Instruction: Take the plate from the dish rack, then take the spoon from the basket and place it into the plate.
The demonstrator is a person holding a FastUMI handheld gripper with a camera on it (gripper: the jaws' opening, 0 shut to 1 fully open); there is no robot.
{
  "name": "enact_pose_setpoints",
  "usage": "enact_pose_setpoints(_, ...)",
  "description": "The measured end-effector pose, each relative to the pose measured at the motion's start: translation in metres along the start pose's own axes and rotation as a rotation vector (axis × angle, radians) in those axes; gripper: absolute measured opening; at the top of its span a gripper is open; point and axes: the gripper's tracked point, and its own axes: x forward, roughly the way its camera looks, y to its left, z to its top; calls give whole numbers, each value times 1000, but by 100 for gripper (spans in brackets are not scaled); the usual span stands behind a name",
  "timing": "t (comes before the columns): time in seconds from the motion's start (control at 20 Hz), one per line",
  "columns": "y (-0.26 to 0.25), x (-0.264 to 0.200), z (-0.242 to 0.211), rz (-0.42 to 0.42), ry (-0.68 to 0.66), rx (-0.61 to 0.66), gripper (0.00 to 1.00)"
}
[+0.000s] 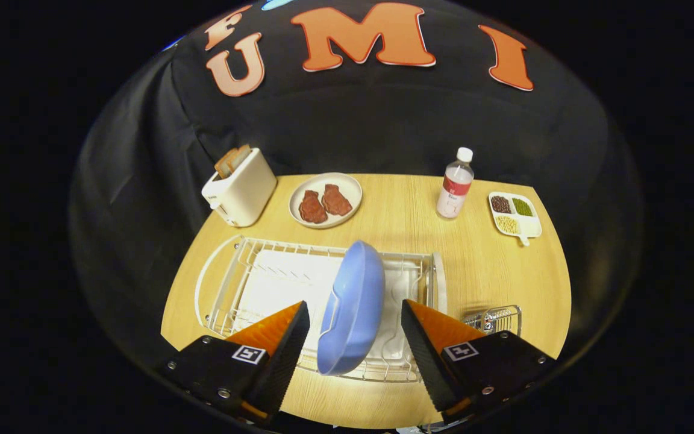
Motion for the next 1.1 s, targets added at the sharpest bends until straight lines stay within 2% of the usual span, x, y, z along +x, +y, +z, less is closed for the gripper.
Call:
enact_pose_setpoints(0.2,6,21,-17,-5,81,50,84)
enact_pose_setpoints(0.35,7,34,-25,-29,120,77,67)
enact_pose_setpoints(0.5,8,44,-31,-48,145,96,56)
enact_pose_setpoints(0.65,5,36,-35,-64,158,112,37)
enact_pose_setpoints(0.75,2,27,-26,-62,130,145,35)
enact_pose_setpoints(0.9,-15,12,-8,-116,72,147,35)
enact_pose_setpoints(0.95,-18,8,-3,-127,57,142,32)
enact_pose_setpoints(1.1,-14,-4,0,-99,47,165,25)
